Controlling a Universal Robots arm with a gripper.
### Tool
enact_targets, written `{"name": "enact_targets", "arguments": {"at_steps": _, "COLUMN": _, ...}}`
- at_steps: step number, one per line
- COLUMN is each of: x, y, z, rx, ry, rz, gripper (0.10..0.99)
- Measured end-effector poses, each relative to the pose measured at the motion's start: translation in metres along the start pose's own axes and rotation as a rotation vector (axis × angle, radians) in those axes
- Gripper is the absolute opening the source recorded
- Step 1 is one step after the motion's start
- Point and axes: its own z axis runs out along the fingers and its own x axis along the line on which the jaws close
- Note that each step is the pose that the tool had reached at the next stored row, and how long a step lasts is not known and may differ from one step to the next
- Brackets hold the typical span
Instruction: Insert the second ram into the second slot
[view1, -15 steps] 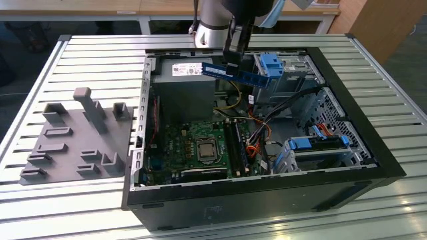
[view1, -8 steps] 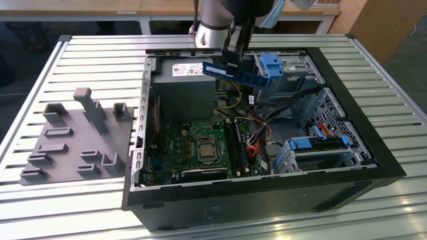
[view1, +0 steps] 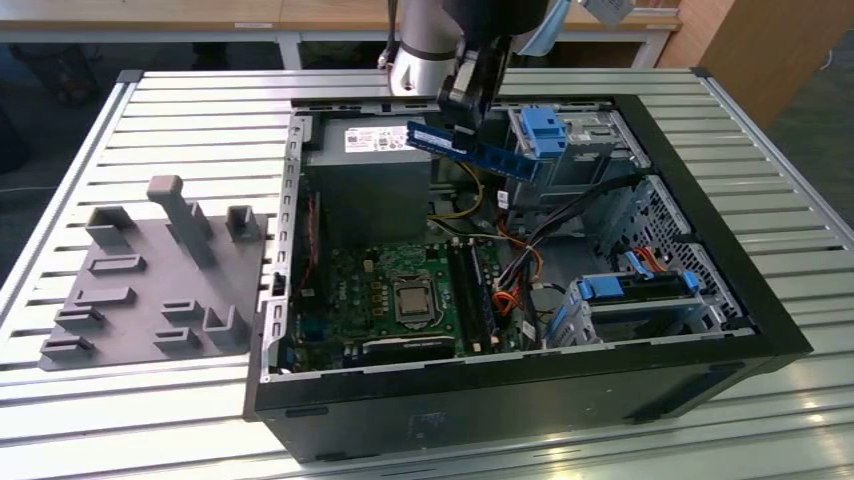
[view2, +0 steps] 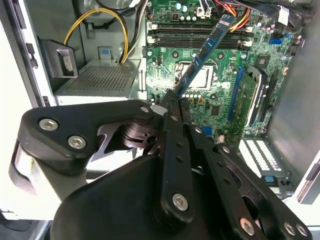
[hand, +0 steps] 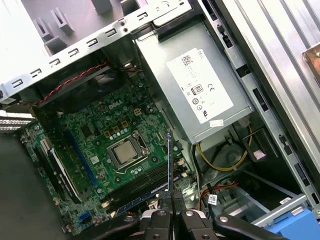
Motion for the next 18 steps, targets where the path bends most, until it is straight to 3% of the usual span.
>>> {"name": "enact_targets", "arguments": {"at_steps": 5, "x": 0.0005, "y": -0.0004, "z": 0.0011, "rx": 0.001, "ry": -0.0014, "rz": 0.051, "gripper": 0.129}}
{"name": "enact_targets", "arguments": {"at_steps": 18, "x": 0.0006, "y": -0.0005, "z": 0.0035, "rx": 0.005, "ry": -0.008, "rz": 0.254, "gripper": 0.129}}
